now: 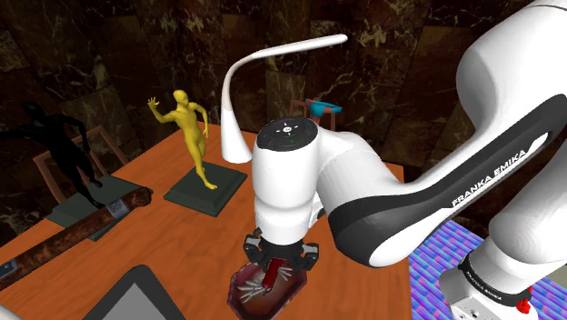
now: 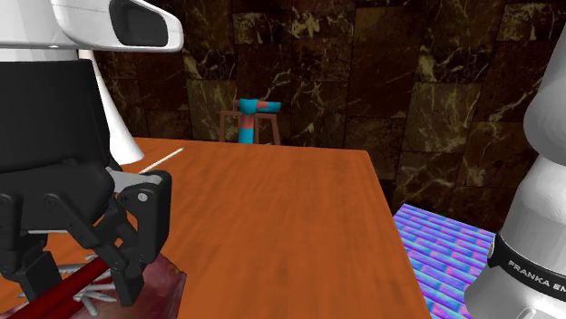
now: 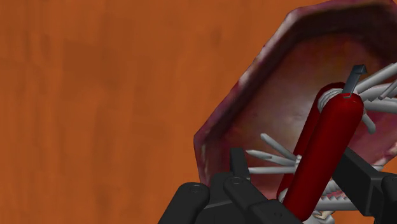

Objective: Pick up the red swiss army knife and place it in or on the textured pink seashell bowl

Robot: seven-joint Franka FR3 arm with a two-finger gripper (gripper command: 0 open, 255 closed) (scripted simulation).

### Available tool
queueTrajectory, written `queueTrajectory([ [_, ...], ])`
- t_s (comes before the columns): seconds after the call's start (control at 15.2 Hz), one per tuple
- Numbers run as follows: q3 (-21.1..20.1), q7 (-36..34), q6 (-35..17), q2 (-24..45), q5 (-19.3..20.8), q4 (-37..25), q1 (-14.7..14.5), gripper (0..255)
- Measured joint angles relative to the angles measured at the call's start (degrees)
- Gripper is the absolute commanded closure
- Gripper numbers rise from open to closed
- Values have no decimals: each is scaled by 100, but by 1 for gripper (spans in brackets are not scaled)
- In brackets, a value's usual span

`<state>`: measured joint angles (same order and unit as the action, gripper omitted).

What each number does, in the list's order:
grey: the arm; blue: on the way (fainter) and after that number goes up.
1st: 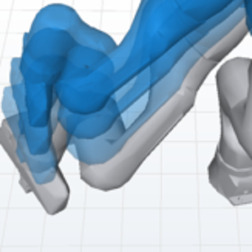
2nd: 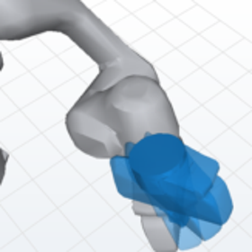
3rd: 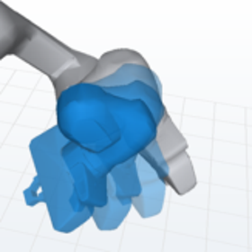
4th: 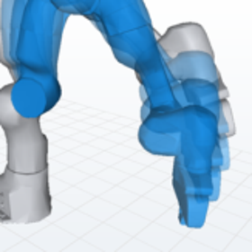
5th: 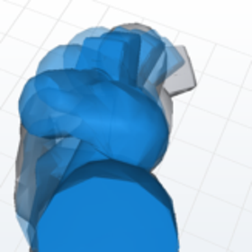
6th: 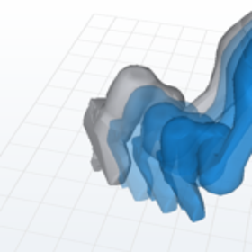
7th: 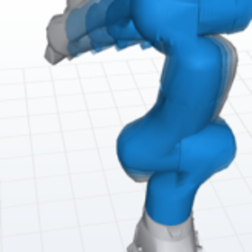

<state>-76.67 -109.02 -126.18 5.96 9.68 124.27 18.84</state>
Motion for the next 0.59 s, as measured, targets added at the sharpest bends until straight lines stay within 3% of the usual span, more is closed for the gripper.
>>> queueTrajectory([
  [0.4,0,0,-1,0,0,0,0,0],
  [0.53,-164,332,211,-384,-436,-155,233,0],
  [0.59,-211,674,367,-826,-911,-225,369,0],
])
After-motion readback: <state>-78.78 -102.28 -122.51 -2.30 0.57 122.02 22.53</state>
